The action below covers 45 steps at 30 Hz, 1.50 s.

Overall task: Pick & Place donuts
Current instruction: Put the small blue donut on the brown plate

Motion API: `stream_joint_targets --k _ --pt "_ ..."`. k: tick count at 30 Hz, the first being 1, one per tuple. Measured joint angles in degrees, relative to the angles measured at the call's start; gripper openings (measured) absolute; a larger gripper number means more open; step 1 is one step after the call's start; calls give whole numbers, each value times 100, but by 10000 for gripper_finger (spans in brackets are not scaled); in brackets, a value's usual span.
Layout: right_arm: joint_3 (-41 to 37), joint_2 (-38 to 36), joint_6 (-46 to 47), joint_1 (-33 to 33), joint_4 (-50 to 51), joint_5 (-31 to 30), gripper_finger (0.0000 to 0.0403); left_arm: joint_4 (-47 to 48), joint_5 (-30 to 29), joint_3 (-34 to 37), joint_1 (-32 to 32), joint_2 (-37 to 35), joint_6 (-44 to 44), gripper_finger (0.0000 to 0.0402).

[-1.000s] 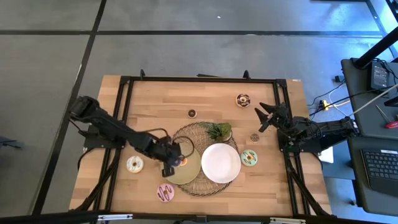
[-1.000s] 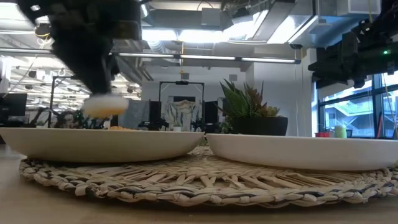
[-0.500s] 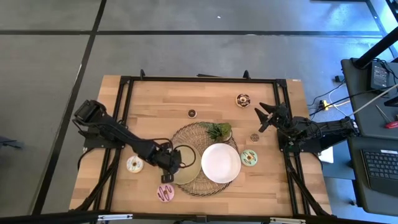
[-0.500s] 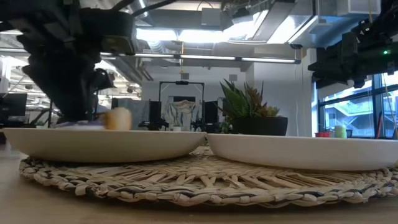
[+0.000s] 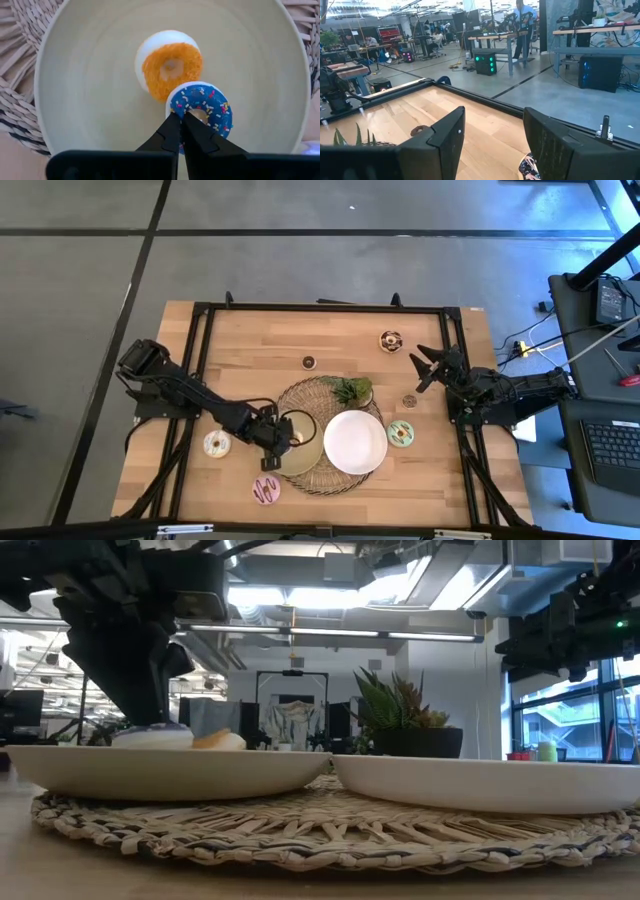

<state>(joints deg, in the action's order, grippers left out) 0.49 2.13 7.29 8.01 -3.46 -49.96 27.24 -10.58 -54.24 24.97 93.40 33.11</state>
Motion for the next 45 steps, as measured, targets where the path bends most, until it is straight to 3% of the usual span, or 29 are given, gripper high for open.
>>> stream_joint_targets --k 21,36,45 --pt "0 0 -3 0 0 0 202 310 -7 -133 0 -6 362 6" --pt "0 0 -2 -2 0 0 202 60 50 -133 -1 400 364 6" --pt "0 0 -2 -1 0 0 202 81 -3 -133 0 400 274 28"
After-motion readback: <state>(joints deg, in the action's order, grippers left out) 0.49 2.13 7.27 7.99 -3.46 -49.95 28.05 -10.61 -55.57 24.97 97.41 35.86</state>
